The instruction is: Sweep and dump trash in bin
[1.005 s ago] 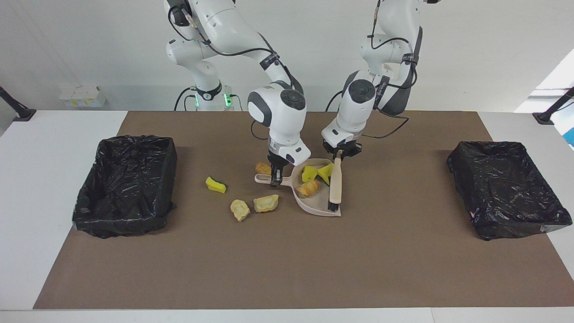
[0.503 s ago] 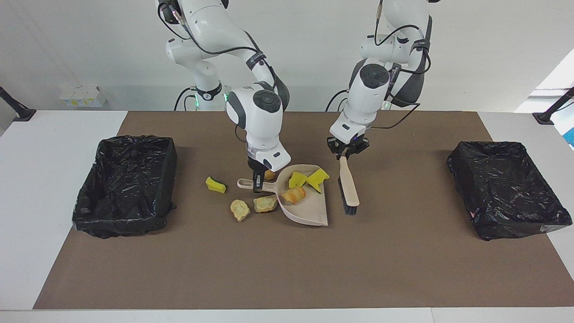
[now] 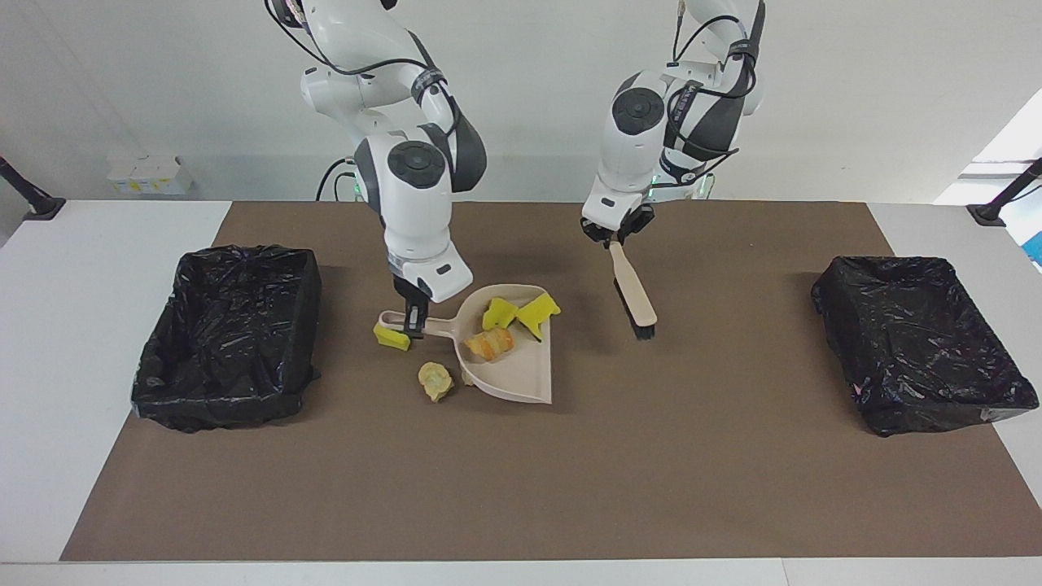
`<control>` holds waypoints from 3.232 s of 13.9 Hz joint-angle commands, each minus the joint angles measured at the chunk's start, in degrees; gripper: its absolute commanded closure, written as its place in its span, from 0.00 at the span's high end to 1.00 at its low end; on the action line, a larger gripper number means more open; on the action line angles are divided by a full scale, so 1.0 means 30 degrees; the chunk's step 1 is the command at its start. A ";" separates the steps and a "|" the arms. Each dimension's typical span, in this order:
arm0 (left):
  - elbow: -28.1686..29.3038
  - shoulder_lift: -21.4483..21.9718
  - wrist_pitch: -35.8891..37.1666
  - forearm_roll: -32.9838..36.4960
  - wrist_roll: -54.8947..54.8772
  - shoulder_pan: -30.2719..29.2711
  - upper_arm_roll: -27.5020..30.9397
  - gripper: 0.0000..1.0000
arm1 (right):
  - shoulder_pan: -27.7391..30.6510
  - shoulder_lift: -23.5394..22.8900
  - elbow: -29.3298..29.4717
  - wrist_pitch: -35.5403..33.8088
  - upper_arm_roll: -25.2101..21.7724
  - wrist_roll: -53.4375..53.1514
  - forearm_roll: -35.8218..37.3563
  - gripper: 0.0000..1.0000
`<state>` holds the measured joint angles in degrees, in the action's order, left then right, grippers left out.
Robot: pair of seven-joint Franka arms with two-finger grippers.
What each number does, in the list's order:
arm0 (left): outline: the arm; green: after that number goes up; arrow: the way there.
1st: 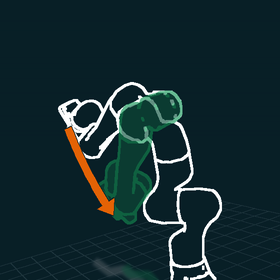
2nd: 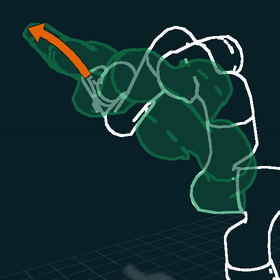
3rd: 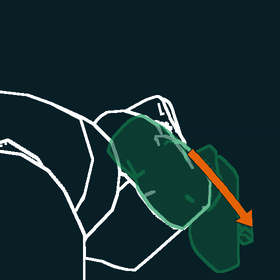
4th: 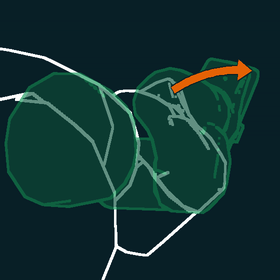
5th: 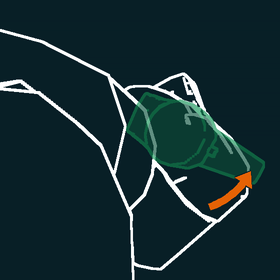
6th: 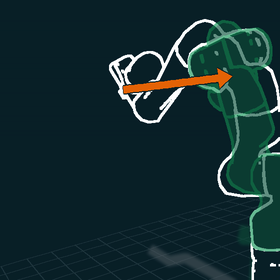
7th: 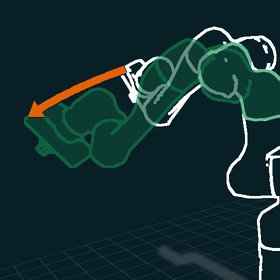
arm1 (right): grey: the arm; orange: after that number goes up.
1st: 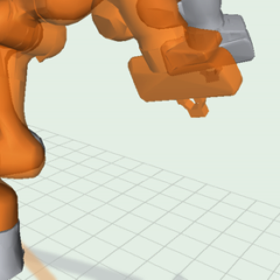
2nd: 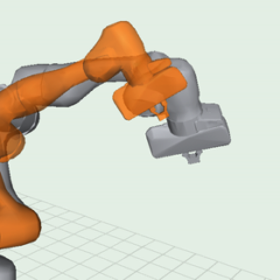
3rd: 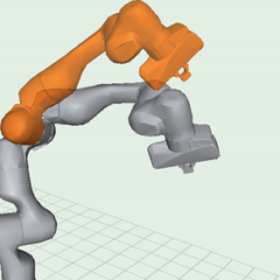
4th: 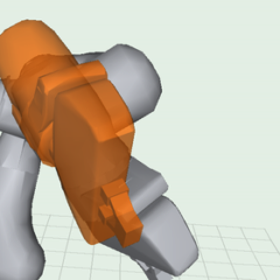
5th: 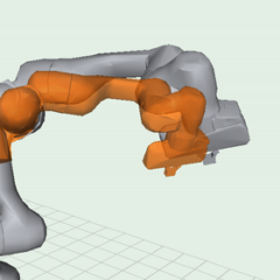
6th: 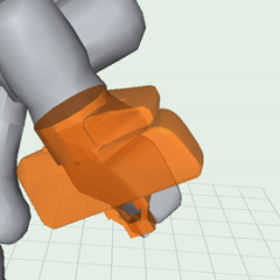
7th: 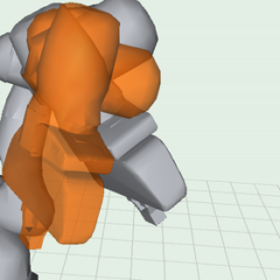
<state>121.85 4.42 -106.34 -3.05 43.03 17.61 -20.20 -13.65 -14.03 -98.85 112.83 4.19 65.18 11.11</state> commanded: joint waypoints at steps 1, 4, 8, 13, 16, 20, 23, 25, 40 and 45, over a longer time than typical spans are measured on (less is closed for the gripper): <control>0.3030 0.2101 -0.1404 -0.1379 0.0187 0.1217 0.0259 0.00 | 0.1789 0.0807 -0.0039 -0.0927 0.0127 0.2345 -0.0539 0.00; 0.4351 0.2073 -0.3191 -0.1794 -0.0076 0.2768 0.0230 0.00 | 0.3986 0.0896 0.0838 -0.1865 0.0098 0.5772 -0.0539 0.00; 0.6138 0.2014 -0.5069 -0.3869 -0.0076 0.4761 0.0259 0.00 | 0.7266 0.1072 0.1483 -0.2423 0.0040 0.7420 -0.0481 0.00; 0.6904 0.1957 -0.5716 -0.4431 -0.0076 0.5643 0.0259 0.00 | 1.0816 0.1072 0.1631 -0.1402 -0.0048 1.1667 0.0511 0.00; 0.6787 0.1810 -0.5747 -0.4872 -0.0077 0.5497 0.0347 0.46 | 1.1961 0.1160 0.1514 -0.0814 -0.0048 1.1907 0.2938 0.00; 0.4713 0.0756 -0.5424 -0.4580 -0.0660 0.4213 0.0406 1.00 | 1.2841 0.1306 0.1427 -0.0403 -0.0077 1.1585 0.5639 0.00; 0.2400 0.0406 -0.4784 -0.1485 -0.0691 0.2604 0.0406 1.00 | 1.2580 0.1336 0.1397 -0.0635 0.0010 1.0593 0.8413 0.00; 0.0642 0.0140 -0.3088 0.0829 -0.0721 0.1926 0.0435 1.00 | 1.1676 0.1597 0.0961 -0.1046 -0.0047 0.9450 0.9854 0.00; -0.6426 0.0403 0.3336 0.1896 -0.8777 -0.4902 0.0640 1.00 | 1.0411 0.4028 -0.0331 -0.1256 0.0157 0.7712 1.1855 0.00; -0.7709 0.0287 0.3742 0.1867 -0.9621 -0.6247 0.0757 1.00 | 1.0235 0.4762 -0.0156 -0.1046 0.0362 0.8185 0.9227 0.00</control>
<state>102.80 6.00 -97.89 2.47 16.99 1.64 -17.64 16.59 -1.57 -97.99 109.00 5.20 88.02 43.01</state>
